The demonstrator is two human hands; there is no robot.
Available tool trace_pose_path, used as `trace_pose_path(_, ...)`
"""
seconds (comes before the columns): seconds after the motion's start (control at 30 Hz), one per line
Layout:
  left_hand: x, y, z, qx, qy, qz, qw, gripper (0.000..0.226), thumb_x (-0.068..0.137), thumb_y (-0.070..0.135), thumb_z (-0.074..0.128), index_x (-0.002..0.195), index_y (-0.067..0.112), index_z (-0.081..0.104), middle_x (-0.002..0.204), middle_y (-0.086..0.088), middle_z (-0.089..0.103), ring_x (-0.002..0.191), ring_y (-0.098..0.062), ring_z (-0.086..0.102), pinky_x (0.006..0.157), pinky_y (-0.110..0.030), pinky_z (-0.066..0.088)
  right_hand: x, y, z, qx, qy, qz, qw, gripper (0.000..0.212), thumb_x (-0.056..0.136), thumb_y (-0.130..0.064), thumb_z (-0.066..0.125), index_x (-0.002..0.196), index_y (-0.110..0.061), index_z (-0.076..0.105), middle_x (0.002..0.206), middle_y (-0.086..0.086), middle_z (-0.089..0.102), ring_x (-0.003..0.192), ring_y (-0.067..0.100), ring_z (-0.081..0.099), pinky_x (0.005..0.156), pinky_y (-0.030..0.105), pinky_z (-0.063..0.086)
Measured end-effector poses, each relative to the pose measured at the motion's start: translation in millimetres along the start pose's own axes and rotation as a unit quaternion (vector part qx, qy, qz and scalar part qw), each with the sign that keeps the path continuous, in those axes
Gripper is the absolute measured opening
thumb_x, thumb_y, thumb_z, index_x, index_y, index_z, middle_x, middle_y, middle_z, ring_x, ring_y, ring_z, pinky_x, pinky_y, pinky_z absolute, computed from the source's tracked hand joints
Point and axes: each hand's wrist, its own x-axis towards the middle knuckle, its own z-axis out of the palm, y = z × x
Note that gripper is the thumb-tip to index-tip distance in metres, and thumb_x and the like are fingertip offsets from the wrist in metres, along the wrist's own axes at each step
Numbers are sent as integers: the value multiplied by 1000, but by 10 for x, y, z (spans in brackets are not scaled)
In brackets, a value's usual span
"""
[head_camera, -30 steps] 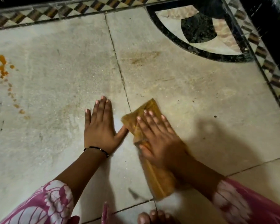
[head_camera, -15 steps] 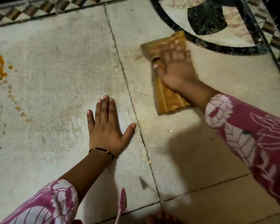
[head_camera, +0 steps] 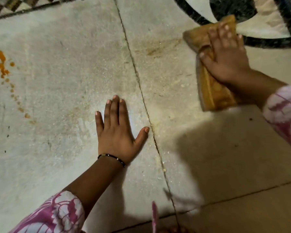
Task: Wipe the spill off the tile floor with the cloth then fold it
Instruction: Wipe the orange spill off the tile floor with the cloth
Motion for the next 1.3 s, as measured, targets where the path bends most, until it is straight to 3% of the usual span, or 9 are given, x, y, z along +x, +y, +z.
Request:
trace_pose_path(0.1,0,5,-25,-1,-10,0,1000,92,84,72,23,150,10,8,159,-9,5,146,-24,-1,116,-51,-1,551,-686,-2,-23,-1,-24,999,82,90,-63,18,152,-13,4,159,18,-1,147,30,-3,118,47,-2)
trace_pose_path(0.2,14,-11,-11,2,-11,4,1000,92,84,72,23,150,9,11,159,-10,8,146,-24,2,116,-50,0,399,-1406,123,-40,-7,-150,988,79,90,-59,21,152,-12,8,159,17,3,147,29,0,117,44,-3)
trace_pose_path(0.37,15,-35,21,2,-3,7,1000,92,84,71,25,150,8,14,158,-11,11,146,-25,4,116,-51,2,-485,-1145,270,-23,-5,-285,958,73,90,-52,23,153,-17,11,160,8,8,147,21,6,119,41,4)
trace_pose_path(0.53,15,-16,26,-1,-8,2,1000,93,84,71,28,150,8,11,158,-10,8,146,-24,0,116,-52,1,-204,-438,145,-21,-6,-186,982,77,84,-53,24,152,-21,11,160,8,11,147,23,11,117,39,1)
trace_pose_path(0.67,24,-14,20,6,-12,2,1000,93,84,70,30,150,8,11,158,-10,7,146,-25,-1,116,-52,1,487,-845,25,4,6,-94,996,76,87,-53,18,152,-15,8,160,12,2,147,25,0,118,40,-3)
trace_pose_path(0.8,16,-17,12,8,-17,2,1000,92,84,70,28,150,7,14,158,-11,8,146,-26,3,116,-52,2,318,-1662,166,4,5,-219,976,68,94,-48,28,152,-16,12,160,11,6,147,25,3,117,39,-3)
trace_pose_path(0.9,17,-23,17,13,-6,6,1000,92,84,71,27,149,6,19,157,-12,15,146,-27,8,116,-52,4,-367,-1633,298,2,-3,-288,958,68,89,-43,26,152,-19,17,160,7,13,147,21,9,119,40,2)
trace_pose_path(1.13,10,-14,20,-2,5,5,1000,92,85,71,26,150,8,12,158,-10,6,146,-25,1,116,-51,1,-288,-480,82,-18,-5,-85,996,78,85,-52,17,153,-17,9,160,10,7,147,25,6,117,48,2)
trace_pose_path(1.3,9,-9,3,0,-3,4,1000,92,85,70,27,151,9,9,159,-9,5,146,-23,-1,116,-50,0,632,-1219,-7,-5,0,-66,998,69,97,-48,20,152,-9,6,159,18,-1,147,29,-5,118,42,-6)
